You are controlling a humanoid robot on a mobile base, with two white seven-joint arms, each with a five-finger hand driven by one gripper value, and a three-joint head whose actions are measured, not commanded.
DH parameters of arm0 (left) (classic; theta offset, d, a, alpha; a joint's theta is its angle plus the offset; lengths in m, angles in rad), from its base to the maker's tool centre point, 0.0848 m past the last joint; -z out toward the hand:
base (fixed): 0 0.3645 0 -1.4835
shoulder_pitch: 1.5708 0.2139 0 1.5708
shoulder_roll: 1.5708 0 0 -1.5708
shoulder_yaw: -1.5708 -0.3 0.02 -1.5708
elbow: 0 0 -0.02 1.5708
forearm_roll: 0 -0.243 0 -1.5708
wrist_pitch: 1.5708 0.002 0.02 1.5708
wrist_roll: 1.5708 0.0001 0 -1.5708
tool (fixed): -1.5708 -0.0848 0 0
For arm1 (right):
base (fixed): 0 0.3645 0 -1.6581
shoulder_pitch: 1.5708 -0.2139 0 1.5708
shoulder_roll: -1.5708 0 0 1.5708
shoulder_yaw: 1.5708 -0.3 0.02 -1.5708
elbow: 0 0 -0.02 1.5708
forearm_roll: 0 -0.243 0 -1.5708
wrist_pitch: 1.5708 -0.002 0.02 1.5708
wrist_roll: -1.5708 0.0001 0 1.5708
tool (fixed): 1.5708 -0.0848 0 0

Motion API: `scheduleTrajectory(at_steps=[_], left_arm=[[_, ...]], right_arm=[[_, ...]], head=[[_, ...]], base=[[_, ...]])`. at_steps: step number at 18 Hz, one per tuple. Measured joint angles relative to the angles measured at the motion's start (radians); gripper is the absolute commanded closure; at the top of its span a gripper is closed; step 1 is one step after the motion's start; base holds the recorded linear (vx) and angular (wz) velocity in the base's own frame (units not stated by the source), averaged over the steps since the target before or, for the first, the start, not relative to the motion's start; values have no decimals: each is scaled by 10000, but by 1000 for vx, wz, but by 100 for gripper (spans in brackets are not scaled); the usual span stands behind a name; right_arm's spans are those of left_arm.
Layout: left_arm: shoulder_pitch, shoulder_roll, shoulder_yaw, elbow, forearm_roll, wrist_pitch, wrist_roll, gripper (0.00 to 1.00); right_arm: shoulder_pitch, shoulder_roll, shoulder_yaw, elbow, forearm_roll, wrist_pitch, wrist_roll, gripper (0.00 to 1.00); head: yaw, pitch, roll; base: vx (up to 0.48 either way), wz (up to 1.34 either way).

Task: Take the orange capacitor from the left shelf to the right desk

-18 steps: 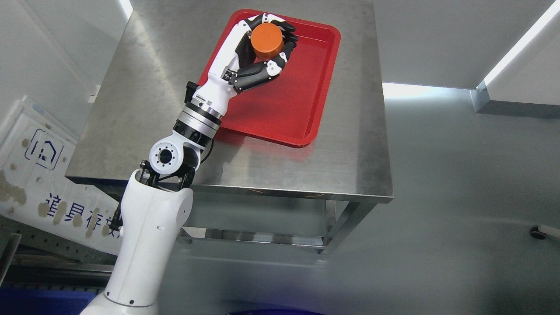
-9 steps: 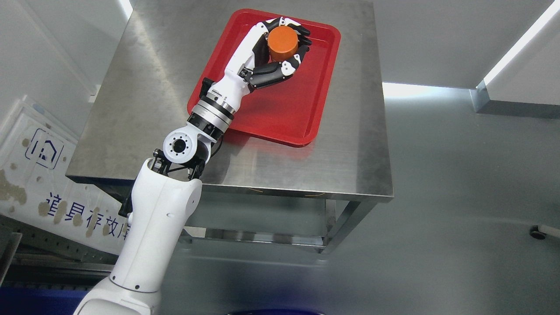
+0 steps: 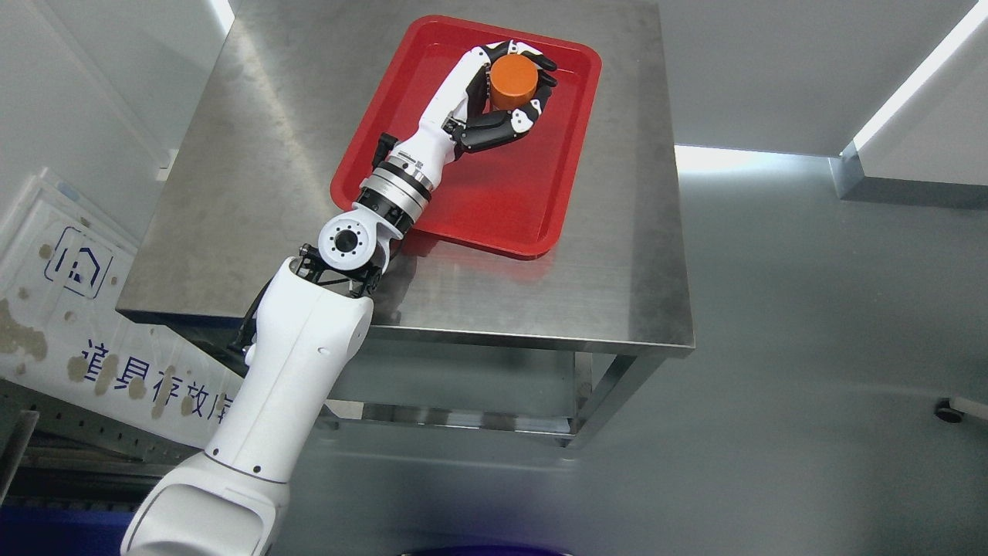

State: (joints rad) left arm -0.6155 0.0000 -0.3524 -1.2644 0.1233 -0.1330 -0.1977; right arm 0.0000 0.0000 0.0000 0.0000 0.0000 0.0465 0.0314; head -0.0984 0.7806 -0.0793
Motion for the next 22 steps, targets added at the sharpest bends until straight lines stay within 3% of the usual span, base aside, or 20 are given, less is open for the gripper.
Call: scheduleTrajectory(at_steps=[7, 8, 9, 10, 11, 17, 22], left_arm=[[-339, 0, -139, 1180, -89, -22, 72, 64], [-365, 0, -122, 1268, -92, -25, 72, 55], [-399, -1, -93, 1363, -95, -29, 71, 36], [-462, 0, -56, 1443, -98, -64, 72, 23], [-583, 0, -3, 1529, -98, -22, 72, 17], [-1389, -1, 542, 1704, -98, 190, 72, 5], [-1903, 0, 1639, 1254, -93, 1559, -13, 1]], right_arm=[[0, 0, 0, 0, 388, 12, -4, 0], [0, 0, 0, 0, 323, 11, -4, 0], [0, 0, 0, 0, 263, 0, -4, 0], [0, 0, 0, 0, 221, -6, -4, 0], [0, 0, 0, 0, 173, -11, -21, 0], [0, 0, 0, 0, 55, -22, -45, 0], [0, 0, 0, 0, 22, -28, -4, 0]], head=[[0, 0, 0], [0, 0, 0], [0, 0, 0], [0, 0, 0], [0, 0, 0], [0, 1, 0], [0, 0, 0]], base=[[0, 0], [0, 0], [0, 0], [0, 0], [0, 0], [0, 0], [0, 0]])
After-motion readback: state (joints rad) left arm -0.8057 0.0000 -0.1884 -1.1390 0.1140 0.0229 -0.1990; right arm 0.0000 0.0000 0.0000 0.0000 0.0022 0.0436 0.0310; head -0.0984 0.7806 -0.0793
